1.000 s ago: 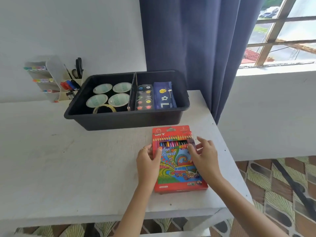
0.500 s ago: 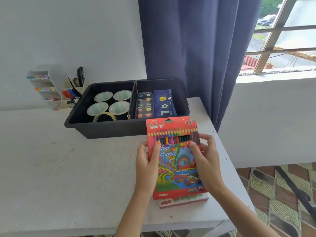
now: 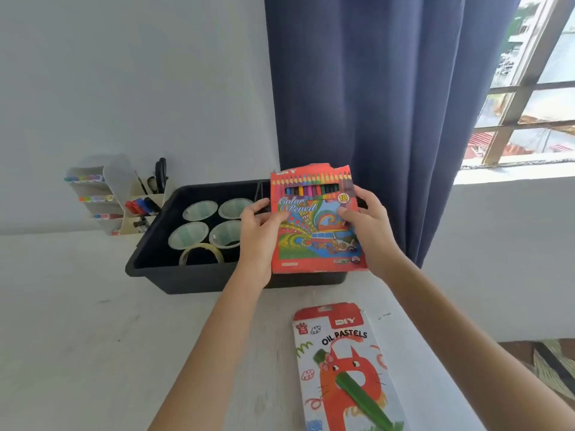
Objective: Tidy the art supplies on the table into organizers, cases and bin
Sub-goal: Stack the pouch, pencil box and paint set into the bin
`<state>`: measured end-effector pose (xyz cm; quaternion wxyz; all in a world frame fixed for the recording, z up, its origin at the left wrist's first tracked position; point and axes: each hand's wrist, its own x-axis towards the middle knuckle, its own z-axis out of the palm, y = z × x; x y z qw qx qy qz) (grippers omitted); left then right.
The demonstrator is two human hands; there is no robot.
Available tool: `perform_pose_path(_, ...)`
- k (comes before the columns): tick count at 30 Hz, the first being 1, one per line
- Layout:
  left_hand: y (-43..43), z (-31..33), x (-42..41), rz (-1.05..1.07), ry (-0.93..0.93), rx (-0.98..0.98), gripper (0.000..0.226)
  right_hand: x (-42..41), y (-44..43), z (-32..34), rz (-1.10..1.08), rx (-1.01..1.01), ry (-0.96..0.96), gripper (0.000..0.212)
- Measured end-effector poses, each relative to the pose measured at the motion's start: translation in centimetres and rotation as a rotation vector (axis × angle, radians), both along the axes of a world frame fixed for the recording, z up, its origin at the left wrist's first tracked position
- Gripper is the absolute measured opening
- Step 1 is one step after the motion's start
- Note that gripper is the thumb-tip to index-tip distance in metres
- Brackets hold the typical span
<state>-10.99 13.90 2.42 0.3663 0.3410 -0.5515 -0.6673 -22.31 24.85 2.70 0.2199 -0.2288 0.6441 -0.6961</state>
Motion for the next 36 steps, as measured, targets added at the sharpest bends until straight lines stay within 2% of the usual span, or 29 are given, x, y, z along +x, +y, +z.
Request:
perform_pose_path(4,-2.2,-0.9,-2.3,0.029,-0.152,-0.257,0.045,-2.8,-4.0,-1.1,-0.059,0.129,0.120,0.042)
perform_pose_path(8,-4.9,-3.2,-5.0,0.027,-0.373,-0.398,0.021,-4.3,-6.8,-3.0,-0.047,0.350,0.310,0.053)
perform_pose_path(12,-7.0,-5.0,-6.7,0.006,-0.667,-0.507,0.042,-5.1,-8.4,-4.6,0.032,0.507,0.434,0.042)
perform_pose_path(14,-7.6,-5.7,-7.0,-0.049,-0.767,-0.512,0.040,-5.4,-9.2,-5.3,0.069,0.600,0.489,0.041)
perform_pose_path(17,-8.1,-6.6,-7.1,-0.079,-0.833,-0.552,0.030,-5.9,-9.9,-6.4,0.151,0.760,0.630,0.045)
perform_pose_path(21,-8.0,-7.1,-7.3,-0.132,-0.827,-0.699,0.034,-6.0,-10.3,-7.5,0.221,0.955,0.862,0.049)
perform_pose_path(23,-7.7,-7.1,-7.6,-0.263,-0.869,-0.678,0.043,-6.0,-10.4,-7.7,0.290,0.990,0.875,0.054)
perform_pose_path(25,-7.8,-7.5,-7.9,-0.378,-0.998,-0.696,0.061,-5.9,-10.5,-7.8,0.360,1.018,0.855,0.060)
perform_pose_path(27,-8.1,-7.9,-8.1,-0.426,-1.084,-0.736,0.068,-5.9,-10.6,-7.9,0.392,1.059,0.854,0.063)
perform_pose_path(33,-8.1,-8.2,-7.9,-0.471,-1.173,-0.751,0.065,-5.8,-10.6,-8.1,0.393,1.088,0.853,0.063)
perform_pose_path(36,-7.7,-7.8,-7.6,-0.383,-1.095,-0.785,0.060,-5.4,-10.3,-7.8,0.325,1.040,0.856,0.062)
